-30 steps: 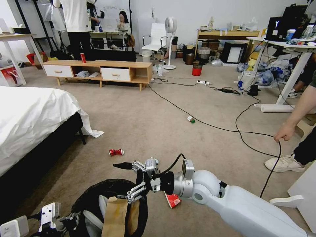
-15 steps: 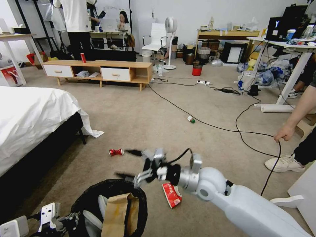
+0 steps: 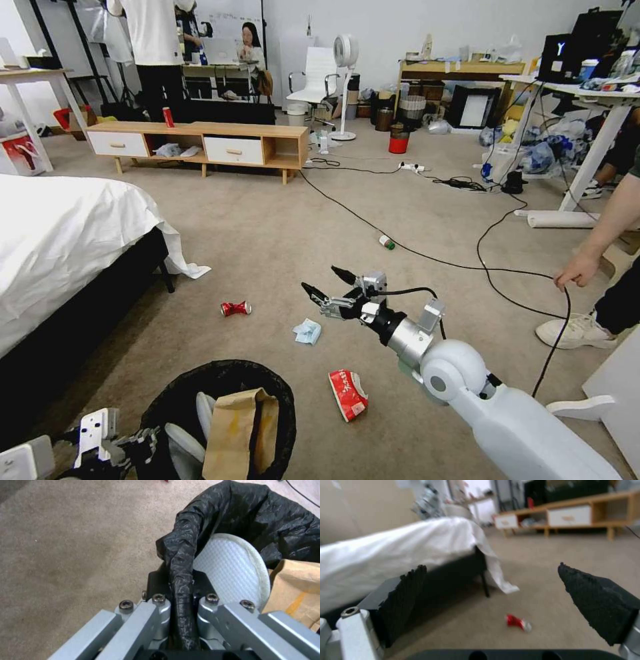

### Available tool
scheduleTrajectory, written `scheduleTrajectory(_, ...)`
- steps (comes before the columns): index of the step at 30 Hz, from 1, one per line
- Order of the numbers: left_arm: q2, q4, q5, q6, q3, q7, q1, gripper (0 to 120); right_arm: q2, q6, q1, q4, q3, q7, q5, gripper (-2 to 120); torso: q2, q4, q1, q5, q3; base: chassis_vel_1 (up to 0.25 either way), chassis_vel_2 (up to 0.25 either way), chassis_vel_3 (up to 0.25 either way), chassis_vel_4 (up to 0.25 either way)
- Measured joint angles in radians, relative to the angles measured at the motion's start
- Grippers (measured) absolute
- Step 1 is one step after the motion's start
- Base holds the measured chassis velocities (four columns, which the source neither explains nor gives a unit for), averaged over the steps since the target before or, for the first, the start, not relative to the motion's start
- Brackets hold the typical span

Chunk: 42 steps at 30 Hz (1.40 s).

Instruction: Pick up the trash bin and place the garbage on the floor into it.

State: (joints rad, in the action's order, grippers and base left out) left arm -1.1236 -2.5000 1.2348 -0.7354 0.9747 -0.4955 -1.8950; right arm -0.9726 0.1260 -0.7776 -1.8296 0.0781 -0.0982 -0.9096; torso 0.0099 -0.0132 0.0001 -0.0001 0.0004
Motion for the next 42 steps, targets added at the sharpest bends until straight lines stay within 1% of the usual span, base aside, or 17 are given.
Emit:
scheduleTrajectory(3, -0.002, 0.0, -0.001, 0.0, 0.001, 0.001, -0.001, 4, -0.025, 0.051, -0.001, 0.045, 0.024, 0.068, 0.038, 100, 0.0, 0.0001, 0.0, 0.0, 0.0, 0.0, 0.0, 0.0, 0.0)
scheduleTrajectory(9, -0.003, 0.0, -0.002, 0.0, 0.002, 0.001, -0.002, 4, -0.041, 0.103, -0.001, 0.086, 0.053, 0.118, 0.057, 100, 0.0, 0.0, 0.0, 0.0, 0.0, 0.0, 0.0, 0.0, 0.0)
scheduleTrajectory(12, -0.002, 0.0, -0.003, 0.0, 0.003, 0.001, 0.0, 4, -0.065, 0.184, -0.008, 0.116, 0.075, 0.171, 0.043, 100, 0.0, 0.0, 0.0, -0.0001, 0.0, 0.0, 0.0, 0.0, 0.0)
scheduleTrajectory(13, -0.002, 0.0, -0.003, 0.0, 0.003, 0.001, 0.0, 4, -0.065, 0.184, -0.008, 0.116, 0.075, 0.171, 0.043, 100, 0.0, 0.0, 0.0, -0.0001, 0.0, 0.0, 0.0, 0.0, 0.0)
scheduleTrajectory(15, -0.001, 0.0, -0.003, 0.0, 0.005, 0.001, 0.0, 4, -0.08, 0.228, -0.014, 0.144, 0.086, 0.197, 0.05, 100, 0.0, 0.0, 0.0, 0.0, 0.0, 0.0, 0.0, 0.0, 0.0)
scheduleTrajectory(16, -0.001, 0.0, -0.003, 0.0, 0.005, 0.001, 0.0, 4, -0.08, 0.228, -0.014, 0.144, 0.086, 0.197, 0.05, 100, 0.0, 0.0, 0.0, 0.0, 0.0, 0.0, 0.0, 0.0, 0.0)
scheduleTrajectory(18, 0.002, 0.0, -0.003, 0.0, 0.008, 0.001, 0.0, 4, -0.101, 0.287, -0.021, 0.181, 0.094, 0.227, 0.069, 100, 0.0, -0.0001, 0.0, 0.0001, 0.0, 0.0, 0.0, 0.0, 0.0)
scheduleTrajectory(19, 0.002, 0.0, -0.003, 0.0, 0.008, 0.001, 0.0, 4, -0.101, 0.287, -0.021, 0.181, 0.094, 0.227, 0.069, 100, 0.0, -0.0001, 0.0, 0.0001, 0.0, 0.0, 0.0, 0.0, 0.0)
scheduleTrajectory(21, 0.004, 0.0, -0.002, 0.0, 0.011, 0.001, 0.0, 4, -0.136, 0.369, -0.024, 0.222, 0.088, 0.249, 0.072, 100, 0.0, -0.0001, 0.0, 0.0, 0.0, 0.0, 0.0, 0.0, 0.0)
scheduleTrajectory(22, 0.004, 0.0, -0.002, 0.0, 0.011, 0.001, 0.0, 4, -0.156, 0.391, -0.025, 0.247, 0.083, 0.255, 0.074, 100, 0.0, -0.0001, 0.0, 0.0, 0.0, 0.0, 0.0, 0.0, 0.0)
scheduleTrajectory(23, 0.004, 0.0, -0.002, 0.0, 0.011, 0.001, 0.0, 4, -0.156, 0.391, -0.025, 0.247, 0.083, 0.255, 0.074, 100, 0.0, -0.0001, 0.0, 0.0, 0.0, 0.0, 0.0, 0.0, 0.0)
scheduleTrajectory(25, 0.003, 0.0, -0.002, 0.0, 0.01, 0.001, 0.001, 4, -0.205, 0.414, -0.026, 0.31, 0.068, 0.258, 0.088, 100, 0.0, 0.0, 0.0, 0.0, 0.0, 0.0, 0.0, 0.0, 0.0)
scheduleTrajectory(26, 0.003, 0.0, -0.002, 0.0, 0.01, 0.001, 0.001, 4, -0.205, 0.414, -0.026, 0.31, 0.068, 0.258, 0.088, 100, 0.0, 0.0, 0.0, 0.0, 0.0, 0.0, 0.0, 0.0, 0.0)
scheduleTrajectory(28, 0.002, 0.0, -0.002, 0.0, 0.009, 0.001, 0.001, 4, -0.236, 0.435, -0.03, 0.351, 0.056, 0.263, 0.098, 100, 0.0, 0.0001, 0.0, 0.0, 0.0, 0.0, 0.0, 0.0, 0.0)
scheduleTrajectory(32, 0.003, 0.0, -0.001, 0.0, 0.01, 0.002, 0.0, 4, -0.257, 0.449, -0.039, 0.399, 0.049, 0.264, 0.134, 100, 0.0, -0.0003, 0.0, 0.0, 0.0, 0.0, 0.0, 0.0, 0.0)
scheduleTrajectory(39, 0.003, 0.0, -0.001, 0.0, 0.008, 0.003, 0.002, 4, -0.292, 0.462, -0.042, 0.478, 0.025, 0.264, 0.198, 100, 0.0, 0.0, 0.0, 0.0, 0.0, 0.0, 0.0, 0.0, 0.0)
scheduleTrajectory(42, 0.004, 0.0, -0.001, 0.0, 0.009, 0.003, 0.0, 4, -0.302, 0.484, -0.038, 0.509, 0.003, 0.269, 0.219, 100, 0.0, 0.0, 0.0, 0.0001, 0.0, 0.0, 0.0, 0.0, 0.0)
